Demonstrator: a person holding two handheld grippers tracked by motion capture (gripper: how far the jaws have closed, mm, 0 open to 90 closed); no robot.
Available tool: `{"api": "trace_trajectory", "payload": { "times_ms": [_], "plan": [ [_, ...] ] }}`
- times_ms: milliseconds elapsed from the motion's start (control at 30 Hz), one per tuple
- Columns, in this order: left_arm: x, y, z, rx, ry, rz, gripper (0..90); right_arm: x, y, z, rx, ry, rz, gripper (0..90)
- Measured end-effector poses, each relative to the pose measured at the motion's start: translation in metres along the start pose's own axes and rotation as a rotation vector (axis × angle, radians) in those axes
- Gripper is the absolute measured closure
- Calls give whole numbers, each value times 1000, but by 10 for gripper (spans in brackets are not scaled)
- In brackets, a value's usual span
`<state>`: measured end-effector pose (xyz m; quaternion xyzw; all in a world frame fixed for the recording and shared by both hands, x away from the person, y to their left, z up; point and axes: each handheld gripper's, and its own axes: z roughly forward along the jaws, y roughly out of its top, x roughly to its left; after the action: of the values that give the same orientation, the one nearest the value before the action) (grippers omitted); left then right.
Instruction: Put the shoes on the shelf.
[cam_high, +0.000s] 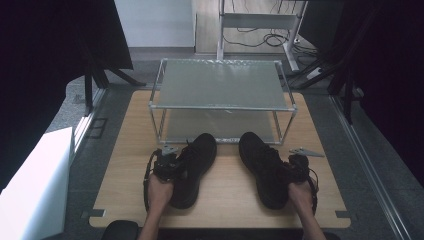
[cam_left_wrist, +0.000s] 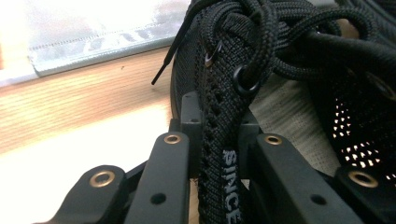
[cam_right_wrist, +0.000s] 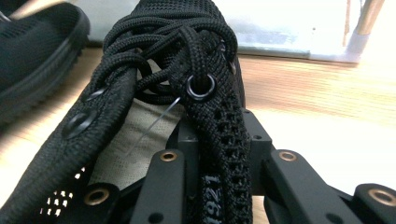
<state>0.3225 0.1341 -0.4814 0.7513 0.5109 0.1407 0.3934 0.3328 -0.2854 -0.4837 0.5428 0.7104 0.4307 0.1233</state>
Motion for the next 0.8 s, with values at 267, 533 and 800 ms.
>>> {"api": "trace_trajectory", "payload": {
  "times_ms": [267,533,800],
  "plan": [
    [4,-2,-8,-62,-111,-84,800,3,3,-7,-43,109,87,754],
    [4,-3,-23,-128,-194,-141,798,10,6,-17,-97,216,162,754],
    [-1,-1,-36,-183,-242,-159,796,19,7,-24,-127,284,202,753]
  ]
}}
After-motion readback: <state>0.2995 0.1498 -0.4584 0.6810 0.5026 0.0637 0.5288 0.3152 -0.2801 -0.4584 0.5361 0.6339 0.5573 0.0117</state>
